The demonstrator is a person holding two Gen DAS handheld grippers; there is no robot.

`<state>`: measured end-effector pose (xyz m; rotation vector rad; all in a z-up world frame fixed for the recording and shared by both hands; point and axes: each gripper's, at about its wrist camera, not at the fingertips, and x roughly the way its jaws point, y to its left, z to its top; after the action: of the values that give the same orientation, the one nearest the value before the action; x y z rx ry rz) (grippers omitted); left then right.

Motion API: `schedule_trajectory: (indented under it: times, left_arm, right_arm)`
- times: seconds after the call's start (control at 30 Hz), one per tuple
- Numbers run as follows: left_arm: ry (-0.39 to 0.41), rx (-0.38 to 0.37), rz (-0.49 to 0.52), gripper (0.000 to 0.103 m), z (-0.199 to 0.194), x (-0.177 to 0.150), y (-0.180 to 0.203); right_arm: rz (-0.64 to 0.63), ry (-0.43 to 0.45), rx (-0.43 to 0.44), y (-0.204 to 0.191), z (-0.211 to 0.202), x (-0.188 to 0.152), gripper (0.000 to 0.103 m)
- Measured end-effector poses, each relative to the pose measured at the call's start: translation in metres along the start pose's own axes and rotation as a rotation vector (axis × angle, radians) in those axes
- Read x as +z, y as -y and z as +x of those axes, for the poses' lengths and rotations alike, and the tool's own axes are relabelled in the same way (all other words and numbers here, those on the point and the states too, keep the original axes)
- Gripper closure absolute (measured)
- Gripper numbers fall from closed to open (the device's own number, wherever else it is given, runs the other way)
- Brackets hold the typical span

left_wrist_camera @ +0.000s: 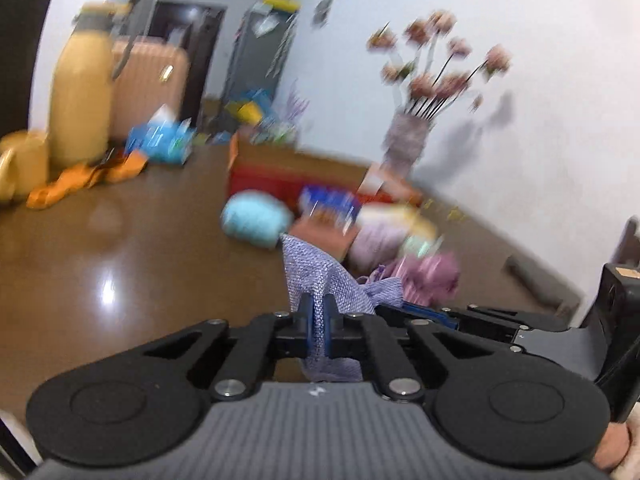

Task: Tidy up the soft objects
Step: 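Lift the purple pouch with the left gripper and drop it into the cardboard box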

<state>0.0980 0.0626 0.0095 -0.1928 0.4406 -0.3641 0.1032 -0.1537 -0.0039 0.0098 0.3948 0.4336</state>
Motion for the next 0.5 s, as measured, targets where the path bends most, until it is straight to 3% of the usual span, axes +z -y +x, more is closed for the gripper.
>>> schedule_trajectory:
  times: [0.13,0.27,0.37,0.5]
  left_arm:
    - [0.073,-0.04,-0.004,0.098,0.021,0.072,-0.004]
    - [0.077,-0.035,0.01,0.097,0.089,0.153,-0.016]
    - [0.001,0.03,0.0,0.097,0.173,0.202,-0.033]
    - [-0.153,0.089,-0.026,0.097,0.297,0.233,-0.069]
  right_arm:
    - [-0.023,0.132,0.023,0.019,-0.002,0.064,0.095]
    - [-0.015,0.157,0.016,0.062,0.05,0.151,0.095]
    - [0.012,0.071,0.009,0.099,0.121,0.211,0.095]
    - [0.035,-0.135,-0.041,0.142,0.24,0.249,0.095]
